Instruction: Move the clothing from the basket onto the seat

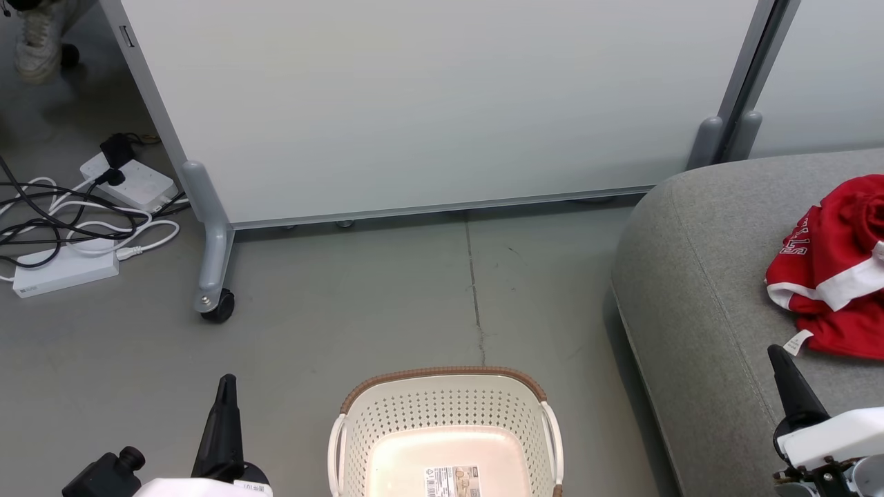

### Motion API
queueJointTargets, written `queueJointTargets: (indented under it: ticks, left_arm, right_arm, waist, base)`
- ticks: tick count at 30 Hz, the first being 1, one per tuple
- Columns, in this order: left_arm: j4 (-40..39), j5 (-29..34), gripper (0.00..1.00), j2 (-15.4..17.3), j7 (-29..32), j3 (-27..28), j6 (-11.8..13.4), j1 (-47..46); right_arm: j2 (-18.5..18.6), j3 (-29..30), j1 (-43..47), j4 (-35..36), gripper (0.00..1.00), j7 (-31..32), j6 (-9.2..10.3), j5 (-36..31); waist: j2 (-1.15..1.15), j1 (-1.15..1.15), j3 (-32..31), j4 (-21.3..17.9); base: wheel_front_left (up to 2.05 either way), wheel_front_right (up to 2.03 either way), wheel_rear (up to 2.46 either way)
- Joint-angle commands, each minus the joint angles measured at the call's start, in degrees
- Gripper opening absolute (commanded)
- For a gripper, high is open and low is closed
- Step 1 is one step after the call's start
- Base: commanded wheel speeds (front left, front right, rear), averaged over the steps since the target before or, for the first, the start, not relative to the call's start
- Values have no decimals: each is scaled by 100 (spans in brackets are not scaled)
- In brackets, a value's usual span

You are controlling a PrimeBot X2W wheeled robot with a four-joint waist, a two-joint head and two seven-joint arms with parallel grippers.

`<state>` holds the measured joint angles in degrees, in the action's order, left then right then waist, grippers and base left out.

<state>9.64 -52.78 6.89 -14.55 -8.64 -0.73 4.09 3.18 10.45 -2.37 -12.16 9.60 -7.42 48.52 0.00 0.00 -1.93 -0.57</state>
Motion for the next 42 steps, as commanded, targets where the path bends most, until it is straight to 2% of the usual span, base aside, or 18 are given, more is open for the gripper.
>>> queueJointTargets:
  ticks: [1,42]
  left_arm:
    - [-85,-215,0,22,14,3,-61,-199]
    - [-91,-2511,0,-231,18,-69,-441,-469]
  right_arm:
    - [64,71,-193,-1,0,91,-8,239]
    - [139,690,-783,-602,0,992,-11,2577]
  waist:
    - [0,0,5,2]
    - [0,0,115,32]
  base:
    - [0,0,0]
    - [0,0,0]
